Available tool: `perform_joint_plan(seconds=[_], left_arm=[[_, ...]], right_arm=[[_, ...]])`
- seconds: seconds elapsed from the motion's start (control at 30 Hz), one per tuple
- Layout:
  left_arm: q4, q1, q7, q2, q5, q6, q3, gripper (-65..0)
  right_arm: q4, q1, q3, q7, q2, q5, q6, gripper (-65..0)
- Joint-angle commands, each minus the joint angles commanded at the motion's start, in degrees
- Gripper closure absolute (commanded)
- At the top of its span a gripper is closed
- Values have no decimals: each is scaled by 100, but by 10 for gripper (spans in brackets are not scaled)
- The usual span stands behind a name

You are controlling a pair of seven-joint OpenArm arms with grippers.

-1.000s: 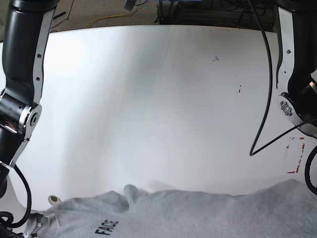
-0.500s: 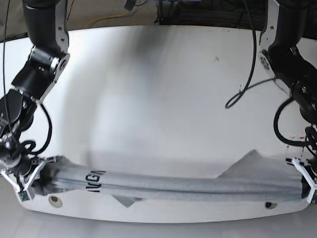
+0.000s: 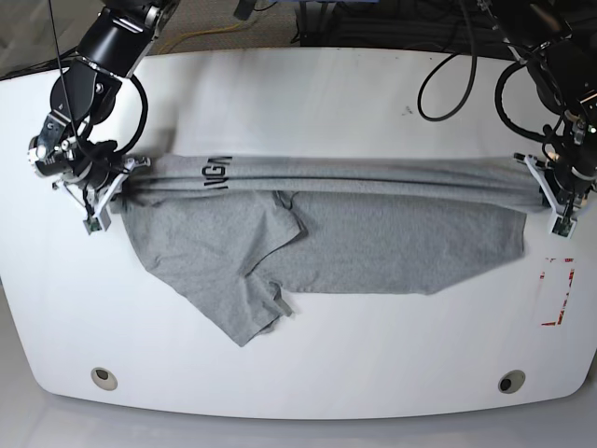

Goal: Fold the T-shirt properly
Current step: 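Lift the shirt with both grippers and fold it over itself, then drag the held fold edge with both grippers toward the arm bases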

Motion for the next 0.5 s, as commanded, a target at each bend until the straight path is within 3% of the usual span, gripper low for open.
perform_joint_plan(seconds=[0.13, 0.2, 0.3, 0.5], left_arm=[[-9, 536, -457, -18, 0, 0, -9, -1], [-9, 686, -598, -26, 0, 0, -9, -1], [-9, 905, -659, -26, 0, 0, -9, -1], [-18, 1169, -659, -35, 35, 0, -18, -6]], right_arm=[[492, -475, 0, -246, -211, 9, 0, -3], [651, -589, 0, -457, -264, 105, 0, -38], [809, -870, 70, -765, -281, 677, 0, -82], [809, -1495, 519, -1143, -158, 2347, 0, -89]])
